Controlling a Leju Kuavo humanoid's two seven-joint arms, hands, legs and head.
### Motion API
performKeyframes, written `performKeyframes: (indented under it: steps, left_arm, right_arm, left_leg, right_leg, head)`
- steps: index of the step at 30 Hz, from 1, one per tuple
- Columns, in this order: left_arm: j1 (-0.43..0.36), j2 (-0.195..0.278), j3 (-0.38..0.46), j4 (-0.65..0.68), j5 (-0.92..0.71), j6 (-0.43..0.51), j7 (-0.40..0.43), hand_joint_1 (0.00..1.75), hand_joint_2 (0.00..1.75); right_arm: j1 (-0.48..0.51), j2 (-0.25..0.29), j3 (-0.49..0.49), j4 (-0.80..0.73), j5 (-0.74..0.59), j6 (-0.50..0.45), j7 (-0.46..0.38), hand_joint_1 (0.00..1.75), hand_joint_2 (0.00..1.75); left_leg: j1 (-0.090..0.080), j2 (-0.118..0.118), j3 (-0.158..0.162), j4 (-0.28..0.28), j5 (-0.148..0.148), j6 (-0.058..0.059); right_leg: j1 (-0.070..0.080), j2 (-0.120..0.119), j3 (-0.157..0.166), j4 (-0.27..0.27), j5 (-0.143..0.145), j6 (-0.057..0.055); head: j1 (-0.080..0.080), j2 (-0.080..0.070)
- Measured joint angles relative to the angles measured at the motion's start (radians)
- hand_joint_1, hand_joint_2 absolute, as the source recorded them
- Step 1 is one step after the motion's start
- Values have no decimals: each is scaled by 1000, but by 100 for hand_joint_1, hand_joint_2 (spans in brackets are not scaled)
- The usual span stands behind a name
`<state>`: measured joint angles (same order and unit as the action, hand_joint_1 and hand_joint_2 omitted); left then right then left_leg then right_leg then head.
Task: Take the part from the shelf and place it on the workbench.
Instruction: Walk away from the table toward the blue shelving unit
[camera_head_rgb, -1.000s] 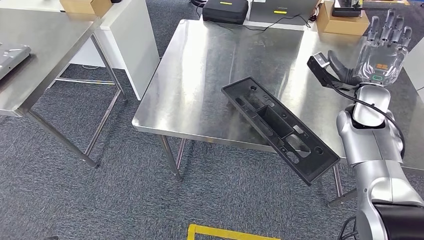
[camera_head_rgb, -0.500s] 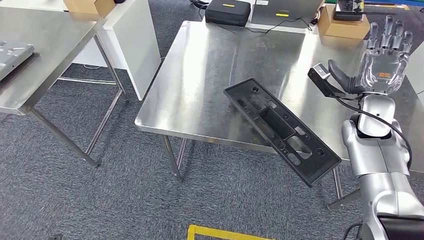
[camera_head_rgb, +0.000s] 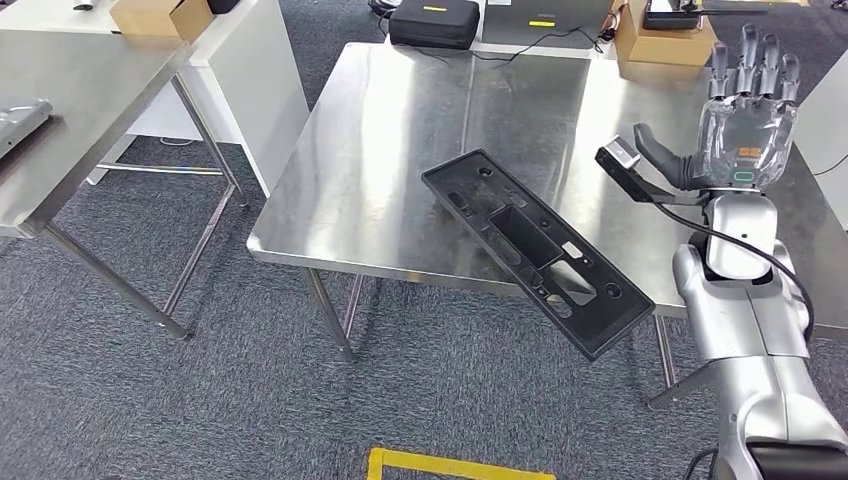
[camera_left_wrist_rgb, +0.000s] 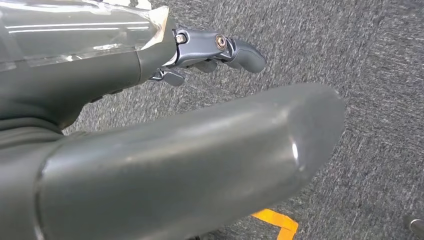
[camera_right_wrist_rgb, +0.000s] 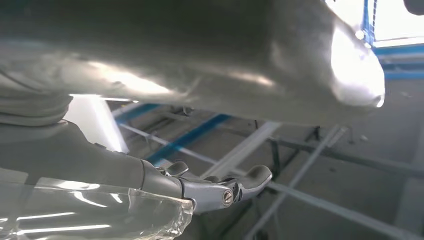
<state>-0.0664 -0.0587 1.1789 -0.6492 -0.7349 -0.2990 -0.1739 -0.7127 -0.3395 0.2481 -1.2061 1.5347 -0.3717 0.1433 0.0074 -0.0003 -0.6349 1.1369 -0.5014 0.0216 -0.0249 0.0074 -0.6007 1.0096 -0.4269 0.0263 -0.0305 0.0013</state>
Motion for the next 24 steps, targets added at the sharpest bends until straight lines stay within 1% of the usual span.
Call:
performKeyframes:
  steps: [1, 2, 3, 4, 5, 6, 7, 8, 10, 11, 12, 13, 14, 15, 16, 17, 18, 19, 21, 22, 23, 24]
  left_arm:
    - [0, -1, 0, -2, 5, -1, 2, 0, 0]
    - [0, -2, 0, -5, 10, -2, 4, 0, 0]
    - [1, -4, 0, -10, 16, -3, 8, 0, 0]
    - [3, -7, 0, -17, 22, -5, 12, 0, 0]
    - [5, -11, 0, -25, 27, -8, 16, 0, 0]
    - [7, -15, 0, -33, 31, -11, 19, 0, 0]
    - [8, -20, 0, -41, 35, -13, 21, 0, 0]
    - [9, -24, 0, -47, 36, -15, 23, 0, 0]
    - [11, -31, 0, -56, 38, -16, 25, 0, 0]
    - [12, -35, 0, -58, 38, -16, 27, 0, 0]
    - [13, -38, 0, -60, 38, -17, 28, 0, 0]
    - [14, -41, 0, -62, 38, -17, 28, 0, 0]
    - [14, -43, 0, -64, 40, -17, 29, 0, 0]
    - [15, -45, 0, -66, 41, -18, 30, 0, 0]
    - [15, -47, 0, -69, 44, -19, 31, 0, 0]
    - [15, -48, 0, -72, 48, -20, 31, 0, 0]
    - [15, -51, 0, -76, 51, -22, 32, 0, 0]
    - [15, -53, -1, -79, 54, -23, 33, 0, 0]
    - [16, -57, -1, -83, 60, -24, 35, 0, 0]
    - [16, -59, -1, -84, 63, -24, 35, 0, 0]
    - [16, -60, -1, -86, 67, -24, 36, 0, 0]
    - [16, -61, -1, -87, 70, -23, 37, 0, 0]
  right_arm:
    - [15, 1, -2, -31, 0, 0, -7, 0, 0]
    - [31, 2, -4, -62, 0, -1, -14, 0, 0]
    - [51, 4, -8, -95, 0, -3, -22, 0, 0]
    - [75, 5, -12, -127, 0, -6, -28, 0, 0]
    - [98, 6, -17, -157, 0, -8, -33, 0, 0]
    - [120, 7, -23, -183, 0, -11, -37, 0, 0]
    - [137, 7, -28, -205, 0, -13, -38, 0, 0]
    - [149, 7, -32, -222, 0, -14, -39, 0, 0]
    - [169, 6, -39, -244, 0, -15, -40, 0, 0]
    - [178, 7, -41, -251, 0, -15, -40, 0, 0]
    - [186, 7, -43, -256, 0, -15, -41, 0, 0]
    - [192, 7, -44, -260, 0, -16, -43, 0, 0]
    - [195, 7, -46, -265, 0, -16, -45, 0, 0]
    - [197, 7, -47, -271, 0, -17, -49, 0, 0]
    - [198, 7, -48, -278, 0, -19, -52, 0, 0]
    - [202, 8, -50, -288, 0, -21, -55, 0, 0]
    - [207, 9, -51, -298, 0, -23, -57, 0, 0]
    - [216, 10, -52, -308, 0, -24, -58, 0, 0]
    - [237, 11, -52, -330, 0, -26, -58, 0, 0]
    - [247, 11, -52, -341, 0, -27, -58, 0, 0]
    - [258, 11, -52, -353, 0, -29, -58, 0, 0]
    - [268, 12, -52, -364, 0, -30, -58, 0, 0]
  left_leg:
    - [-2, -5, 35, -61, 20, 4]
    - [-4, -9, 57, -101, 30, 7]
    - [-6, -12, 66, -117, 32, 10]
    - [-10, -10, 65, -118, 34, 13]
    - [-9, -8, 64, -121, 38, 19]
    - [-9, -6, 64, -126, 44, 26]
    - [-7, -3, 63, -132, 51, 34]
    - [-6, 0, 61, -137, 57, 41]
    - [-8, 6, 52, -137, 64, 49]
    - [-10, 8, 47, -137, 66, 51]
    - [-11, 10, 43, -137, 69, 52]
    - [-12, 11, 40, -136, 72, 52]
    - [-13, 12, 38, -136, 74, 51]
    - [-14, 12, 37, -134, 76, 49]
    - [-17, 13, 35, -132, 77, 46]
    - [-19, 14, 33, -130, 78, 43]
    - [-21, 14, 31, -128, 80, 39]
    - [-21, 14, 29, -128, 83, 34]
    - [-19, 12, 25, -125, 83, 22]
    - [-17, 10, 20, -114, 72, 15]
    - [-14, 8, 7, -82, 46, 8]
    - [-11, 5, -12, -31, 9, 1]
  right_leg:
    - [2, 1, 0, 0, 1, 2]
    - [4, 1, -1, 0, 3, 5]
    - [5, 1, -1, -1, 5, 8]
    - [6, 1, -2, -3, 8, 13]
    - [6, 1, -2, -5, 10, 18]
    - [5, 1, -6, -1, 6, 22]
    - [6, 0, -16, 17, -7, 23]
    - [6, 0, -36, 59, -32, 21]
    - [5, -1, -94, 194, -99, 15]
    - [5, -1, -117, 256, -124, 16]
    - [5, -1, -125, 286, -135, 19]
    - [5, -1, -111, 275, -130, 25]
    - [5, -2, -75, 222, -112, 31]
    - [5, -4, -26, 143, -90, 35]
    - [7, -7, 17, 70, -71, 35]
    - [9, -9, 49, 17, -58, 30]
    - [11, -11, 63, -10, -53, 24]
    - [14, -10, 64, -14, -51, 16]
    - [11, -10, 62, -17, -41, 3]
    - [8, -10, 61, -19, -37, -4]
    - [5, -11, 58, -21, -32, -10]
    - [3, -11, 55, -22, -29, -14]
  head:
    - [0, 0]
    - [0, 0]
    - [0, 0]
    - [1, 0]
    - [1, 0]
    - [2, 0]
    - [3, 0]
    - [5, 0]
    - [8, 0]
    - [8, 0]
    - [8, 0]
    - [9, 0]
    - [9, 0]
    - [9, 0]
    - [9, 0]
    - [9, 0]
    - [8, 0]
    - [8, 0]
    - [8, 0]
    - [7, 0]
    - [4, 0]
    - [2, 0]
